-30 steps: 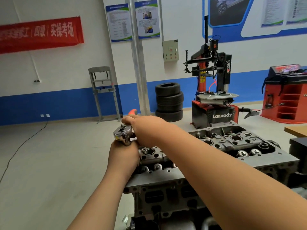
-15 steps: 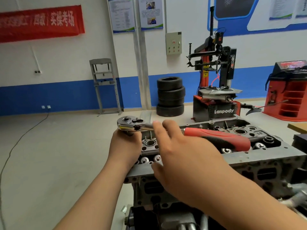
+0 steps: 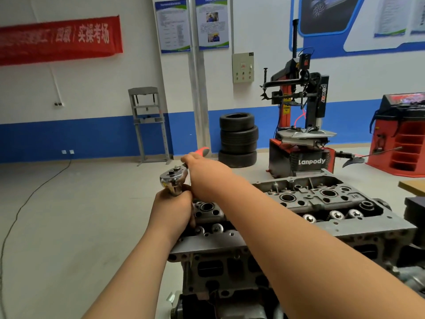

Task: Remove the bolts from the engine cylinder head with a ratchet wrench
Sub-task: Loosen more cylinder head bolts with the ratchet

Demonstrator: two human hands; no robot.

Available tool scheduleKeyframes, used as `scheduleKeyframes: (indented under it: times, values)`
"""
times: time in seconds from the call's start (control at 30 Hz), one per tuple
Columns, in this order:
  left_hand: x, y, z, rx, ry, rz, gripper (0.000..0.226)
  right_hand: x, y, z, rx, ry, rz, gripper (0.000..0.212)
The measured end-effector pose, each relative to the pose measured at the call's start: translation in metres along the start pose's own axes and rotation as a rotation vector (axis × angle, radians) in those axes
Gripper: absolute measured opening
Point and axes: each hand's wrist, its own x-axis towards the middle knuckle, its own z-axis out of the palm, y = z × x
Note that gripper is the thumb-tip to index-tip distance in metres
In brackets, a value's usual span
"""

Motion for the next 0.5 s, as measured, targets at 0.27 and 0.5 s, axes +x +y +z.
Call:
scheduleKeyframes:
  times: [0.27,0.5]
  values:
    - [0.007,0.001,0.007,-0.097,0.022,-0.028,0.029,-0.078,-0.001,-0.008,-0.411,0.185,0.197,0.050]
    - [0.012,-0.007,0.004,0.168,0.073,0.146,0.012,-0.146,-0.008,0.001,-0.427,0.354,-0.024,0.063]
